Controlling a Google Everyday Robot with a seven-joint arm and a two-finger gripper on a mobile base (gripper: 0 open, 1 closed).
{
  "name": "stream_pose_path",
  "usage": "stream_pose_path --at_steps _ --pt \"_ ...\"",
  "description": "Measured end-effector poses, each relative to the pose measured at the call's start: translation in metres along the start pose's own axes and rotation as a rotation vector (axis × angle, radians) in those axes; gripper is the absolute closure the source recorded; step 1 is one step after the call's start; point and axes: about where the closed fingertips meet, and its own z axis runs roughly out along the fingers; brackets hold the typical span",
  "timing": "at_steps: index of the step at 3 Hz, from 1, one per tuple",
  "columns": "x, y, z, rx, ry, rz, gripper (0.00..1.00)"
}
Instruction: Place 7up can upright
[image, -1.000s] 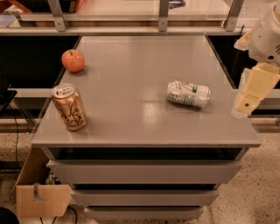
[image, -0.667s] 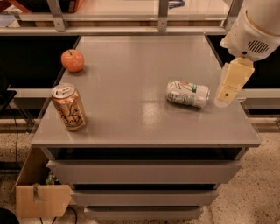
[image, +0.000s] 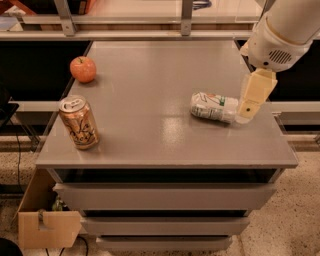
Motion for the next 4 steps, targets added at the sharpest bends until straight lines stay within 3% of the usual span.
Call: stream_pose_path --at_steps 2,4 --pt "-0.045 -0.001 0.046 -0.04 0.003 -0.136 0.0" --pt "-0.056 -0.015 0.092 -0.06 0.109 -0.097 0.0"
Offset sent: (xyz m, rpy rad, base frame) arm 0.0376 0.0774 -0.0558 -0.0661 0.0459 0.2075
